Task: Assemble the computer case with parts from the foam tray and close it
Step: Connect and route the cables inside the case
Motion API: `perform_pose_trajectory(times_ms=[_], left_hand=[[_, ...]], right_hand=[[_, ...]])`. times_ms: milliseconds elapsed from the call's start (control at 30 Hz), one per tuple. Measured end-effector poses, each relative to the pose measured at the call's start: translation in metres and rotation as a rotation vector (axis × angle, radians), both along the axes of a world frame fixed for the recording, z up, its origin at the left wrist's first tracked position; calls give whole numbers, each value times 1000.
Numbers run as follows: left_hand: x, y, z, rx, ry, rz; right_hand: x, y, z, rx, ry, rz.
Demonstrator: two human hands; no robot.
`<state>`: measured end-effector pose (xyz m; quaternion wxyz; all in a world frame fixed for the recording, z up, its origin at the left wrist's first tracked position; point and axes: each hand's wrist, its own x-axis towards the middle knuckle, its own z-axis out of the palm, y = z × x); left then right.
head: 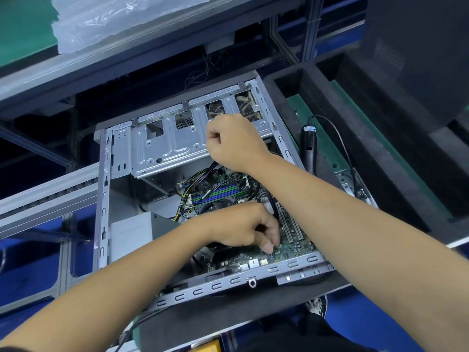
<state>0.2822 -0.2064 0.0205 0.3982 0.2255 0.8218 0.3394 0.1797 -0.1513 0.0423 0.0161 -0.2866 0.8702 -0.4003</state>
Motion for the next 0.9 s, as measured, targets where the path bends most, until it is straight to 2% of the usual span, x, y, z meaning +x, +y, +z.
perform_pose_trajectory(times_ms=[367,500,767,900], left_hand=[[1,4,2,-21,125,-106],[5,6,-4,-121,224,-171],[6,3,-5,-101,443,-210],[13,2,-7,-144,496,-345]], right_hand=[[-2,-1,-3,0,-4,6],[-2,-1,-4,-1,-8,8],[-2,0,-5,7,-1,13],[-3,0,-5,6,-2,18]])
